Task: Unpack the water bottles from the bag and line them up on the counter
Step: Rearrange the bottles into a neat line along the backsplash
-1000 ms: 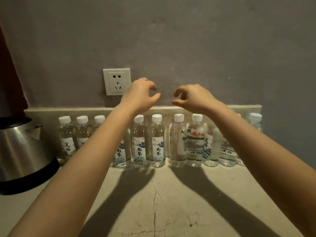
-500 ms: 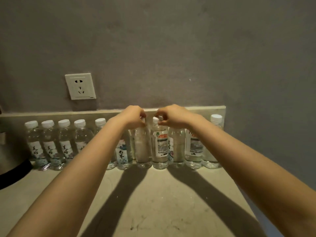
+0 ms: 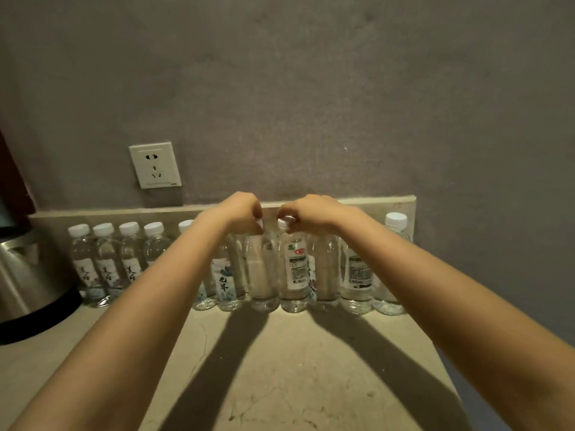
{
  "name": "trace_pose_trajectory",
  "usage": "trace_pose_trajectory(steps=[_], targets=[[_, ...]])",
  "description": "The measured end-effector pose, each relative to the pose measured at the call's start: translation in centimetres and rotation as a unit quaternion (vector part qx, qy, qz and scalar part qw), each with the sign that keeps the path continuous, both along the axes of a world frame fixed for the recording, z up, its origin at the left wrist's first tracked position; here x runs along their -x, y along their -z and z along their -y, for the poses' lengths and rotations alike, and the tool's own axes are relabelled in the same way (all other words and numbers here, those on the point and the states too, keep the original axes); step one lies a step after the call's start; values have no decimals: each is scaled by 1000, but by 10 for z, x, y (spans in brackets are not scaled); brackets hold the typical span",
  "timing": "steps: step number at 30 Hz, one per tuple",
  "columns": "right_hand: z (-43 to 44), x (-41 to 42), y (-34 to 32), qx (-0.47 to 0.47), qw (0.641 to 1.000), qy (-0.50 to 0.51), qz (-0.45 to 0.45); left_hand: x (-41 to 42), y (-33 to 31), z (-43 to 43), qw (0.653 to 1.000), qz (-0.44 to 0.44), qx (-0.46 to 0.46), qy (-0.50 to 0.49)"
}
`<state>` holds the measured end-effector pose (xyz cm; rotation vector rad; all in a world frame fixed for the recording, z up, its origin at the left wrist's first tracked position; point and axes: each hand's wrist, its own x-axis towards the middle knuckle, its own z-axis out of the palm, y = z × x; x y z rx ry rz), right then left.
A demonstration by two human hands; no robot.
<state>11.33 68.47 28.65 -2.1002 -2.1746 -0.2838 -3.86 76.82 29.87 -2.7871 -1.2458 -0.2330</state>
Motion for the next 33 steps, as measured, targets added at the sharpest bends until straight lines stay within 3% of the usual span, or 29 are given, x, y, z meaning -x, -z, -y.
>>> trace_pose_trajectory(steps=[7,13,19,30,33], targets=[[-4,11,-4,-23,997,28,65,7,7,-8,999,12,-40,-29],[-4,15,0,-67,989,57,116,13,6,-13,999,36,3,-4],[0,13,-17,35,999,-13,-18,20,-13,-14,997,-9,42,59],[-10,20,-7,-22,997,50,61,16,-6,-19,996,-43,-33,70],[-10,19,-2,-46,988,72,128,13,0,-18,996,-30,-74,47]])
